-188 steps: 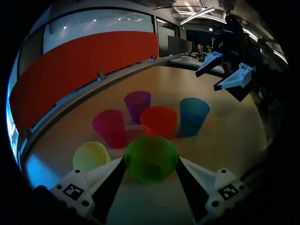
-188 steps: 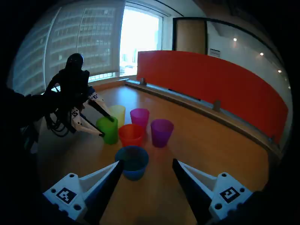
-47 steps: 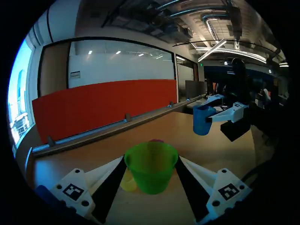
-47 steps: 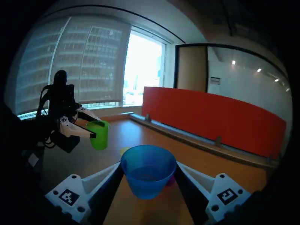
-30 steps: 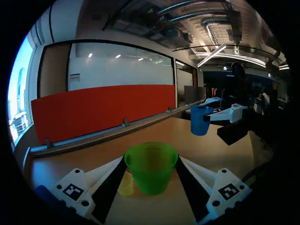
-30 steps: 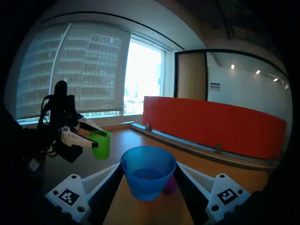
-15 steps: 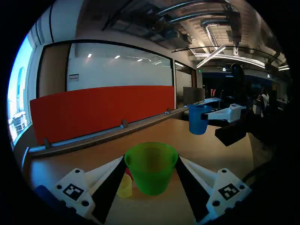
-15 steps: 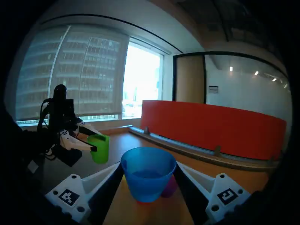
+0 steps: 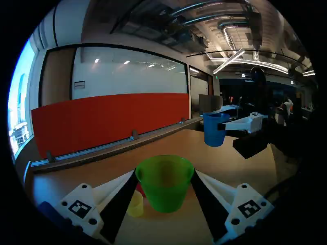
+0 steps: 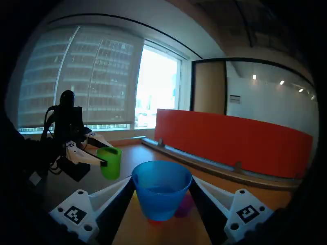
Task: Pour water
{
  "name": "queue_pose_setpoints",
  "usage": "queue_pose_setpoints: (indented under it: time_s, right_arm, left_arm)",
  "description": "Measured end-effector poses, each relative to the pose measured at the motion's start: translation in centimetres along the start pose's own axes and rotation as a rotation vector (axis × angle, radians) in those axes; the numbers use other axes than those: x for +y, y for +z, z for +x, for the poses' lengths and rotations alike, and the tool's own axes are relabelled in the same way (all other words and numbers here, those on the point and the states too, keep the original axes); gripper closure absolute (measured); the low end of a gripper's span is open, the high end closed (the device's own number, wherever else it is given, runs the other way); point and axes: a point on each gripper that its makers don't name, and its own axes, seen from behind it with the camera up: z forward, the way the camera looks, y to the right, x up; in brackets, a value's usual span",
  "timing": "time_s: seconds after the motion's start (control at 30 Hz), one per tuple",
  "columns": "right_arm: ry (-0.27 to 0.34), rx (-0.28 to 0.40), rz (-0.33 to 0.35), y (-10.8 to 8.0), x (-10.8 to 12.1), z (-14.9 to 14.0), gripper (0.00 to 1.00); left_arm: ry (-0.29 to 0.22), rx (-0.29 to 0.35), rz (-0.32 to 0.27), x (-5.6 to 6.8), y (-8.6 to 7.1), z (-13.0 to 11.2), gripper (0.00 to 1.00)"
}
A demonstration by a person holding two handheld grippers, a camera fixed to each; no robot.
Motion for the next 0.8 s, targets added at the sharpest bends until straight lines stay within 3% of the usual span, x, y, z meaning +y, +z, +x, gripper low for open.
queue_pose_setpoints:
  time_s: [0.37,0.8]
  right_arm:
    - [-0.079,-0.003,0.023,1.7,-0.1,1.0,0.08]
    - [-0.240,0.010,0.046,3.5,-0.7,3.2,0.08]
  left_arm:
    - [0.011,-0.006,-0.011,0.3,0.9,-0.5,0.11]
    - [0.001,-0.001,-0.039,1.2,1.8,-1.4,0.11]
